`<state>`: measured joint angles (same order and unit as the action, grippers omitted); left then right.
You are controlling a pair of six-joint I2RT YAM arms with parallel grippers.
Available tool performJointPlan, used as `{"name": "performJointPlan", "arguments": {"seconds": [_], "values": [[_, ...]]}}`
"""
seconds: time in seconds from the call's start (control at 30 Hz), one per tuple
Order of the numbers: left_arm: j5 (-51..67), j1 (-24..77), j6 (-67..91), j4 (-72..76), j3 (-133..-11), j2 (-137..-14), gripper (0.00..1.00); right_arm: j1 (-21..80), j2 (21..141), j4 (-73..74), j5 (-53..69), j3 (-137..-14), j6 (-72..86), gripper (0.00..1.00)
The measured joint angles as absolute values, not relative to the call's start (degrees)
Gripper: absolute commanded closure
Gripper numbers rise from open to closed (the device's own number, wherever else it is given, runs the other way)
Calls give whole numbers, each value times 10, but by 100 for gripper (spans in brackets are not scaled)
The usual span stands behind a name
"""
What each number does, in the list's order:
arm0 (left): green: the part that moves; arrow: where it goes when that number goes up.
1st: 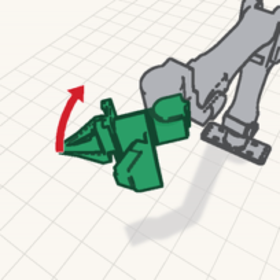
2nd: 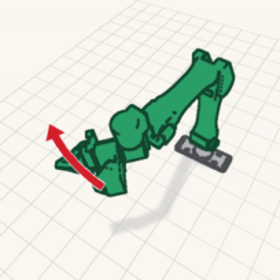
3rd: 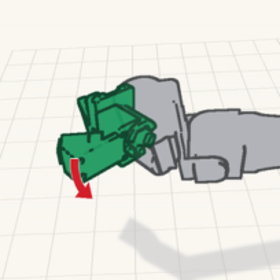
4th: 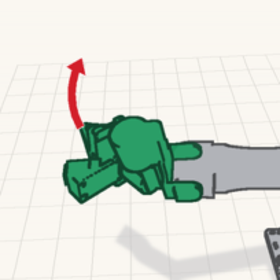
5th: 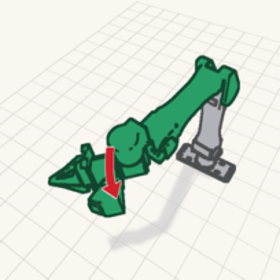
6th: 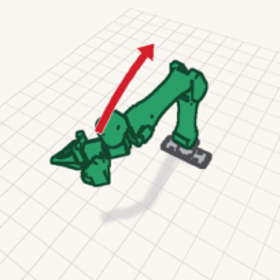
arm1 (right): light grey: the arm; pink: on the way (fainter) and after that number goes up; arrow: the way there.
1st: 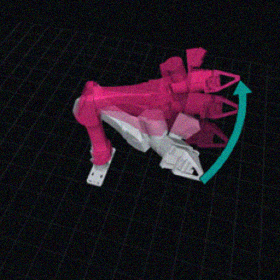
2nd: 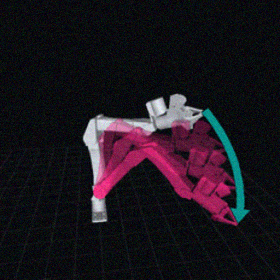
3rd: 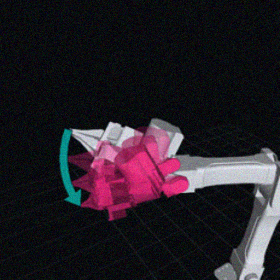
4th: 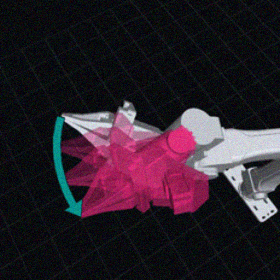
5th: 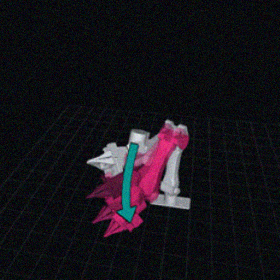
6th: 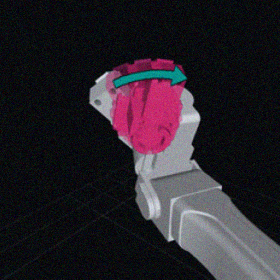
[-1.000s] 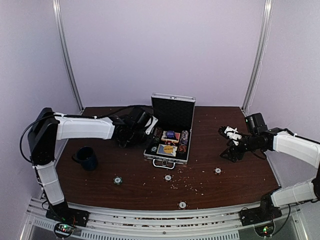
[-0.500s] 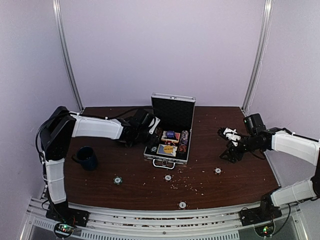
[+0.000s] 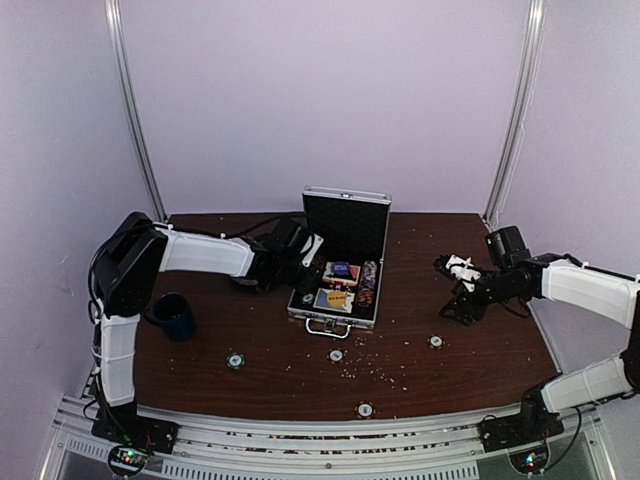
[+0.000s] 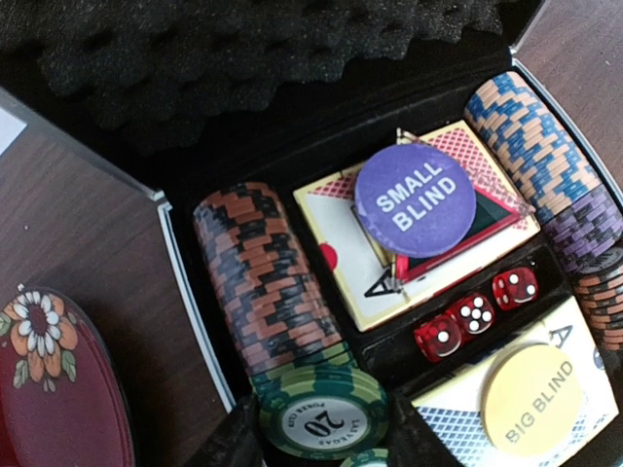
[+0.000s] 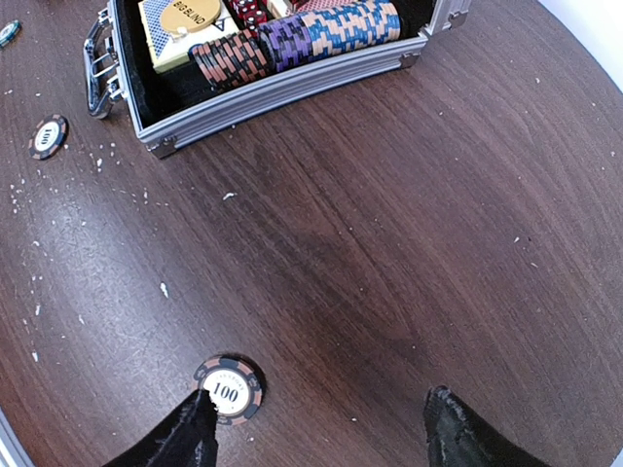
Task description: Pack up texas hold em set
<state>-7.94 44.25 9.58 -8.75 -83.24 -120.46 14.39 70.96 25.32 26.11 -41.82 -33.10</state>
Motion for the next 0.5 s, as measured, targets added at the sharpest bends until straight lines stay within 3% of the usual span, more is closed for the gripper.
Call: {"name": "performJointPlan", "arguments": {"seconds": [0.5], "values": [[-74, 442, 96, -93, -838, -1206, 37, 144, 714, 260, 261, -419, -332, 27]]}}
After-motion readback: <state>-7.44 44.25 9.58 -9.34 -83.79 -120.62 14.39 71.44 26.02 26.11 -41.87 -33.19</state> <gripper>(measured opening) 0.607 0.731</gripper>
